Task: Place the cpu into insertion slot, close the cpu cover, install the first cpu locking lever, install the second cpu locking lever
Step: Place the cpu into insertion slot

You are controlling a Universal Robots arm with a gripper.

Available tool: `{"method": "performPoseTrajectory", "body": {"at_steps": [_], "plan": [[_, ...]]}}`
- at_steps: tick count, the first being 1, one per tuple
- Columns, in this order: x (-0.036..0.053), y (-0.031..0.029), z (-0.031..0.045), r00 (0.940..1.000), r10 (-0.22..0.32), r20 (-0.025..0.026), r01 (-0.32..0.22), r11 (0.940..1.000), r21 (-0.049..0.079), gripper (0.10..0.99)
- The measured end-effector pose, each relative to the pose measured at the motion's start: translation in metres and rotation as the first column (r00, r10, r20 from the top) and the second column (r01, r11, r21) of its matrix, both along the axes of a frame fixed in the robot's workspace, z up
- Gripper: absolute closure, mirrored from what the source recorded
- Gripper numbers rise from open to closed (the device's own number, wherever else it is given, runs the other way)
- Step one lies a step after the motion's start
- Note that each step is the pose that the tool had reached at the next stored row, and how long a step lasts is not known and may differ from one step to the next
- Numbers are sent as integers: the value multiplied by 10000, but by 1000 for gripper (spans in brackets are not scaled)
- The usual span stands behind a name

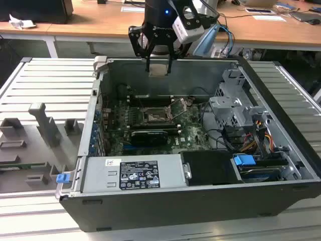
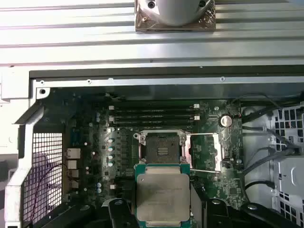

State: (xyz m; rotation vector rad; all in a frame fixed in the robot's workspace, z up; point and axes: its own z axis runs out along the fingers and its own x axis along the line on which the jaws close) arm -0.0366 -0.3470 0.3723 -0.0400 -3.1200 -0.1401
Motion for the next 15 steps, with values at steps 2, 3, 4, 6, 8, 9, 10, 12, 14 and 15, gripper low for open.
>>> {"method": "performPoseTrajectory", "body": {"at_steps": [2, 3, 4, 6, 8, 9, 10, 12, 14, 15], "plan": [[0, 0, 0, 10000, -55, 0, 55, 10000, 0, 545], [0, 0, -1, 9998, -180, 1, 180, 9998, 0, 545], [0, 0, -2, 9989, -476, 0, 476, 9989, -4, 545], [0, 0, -6, 9948, -1018, 0, 1018, 9948, -6, 545], [0, 0, -8, 9897, -1432, 0, 1432, 9897, -7, 545], [0, 0, -11, 9843, -1767, 0, 1767, 9843, -7, 545], [0, 0, -13, 9804, -1969, 0, 1969, 9804, -7, 545], [0, 0, -18, 9709, -2396, 0, 2396, 9709, -7, 545], [0, 0, -22, 9600, -2801, 1, 2801, 9600, -8, 545], [0, 0, -25, 9512, -3085, 1, 3085, 9512, -9, 545]]}}
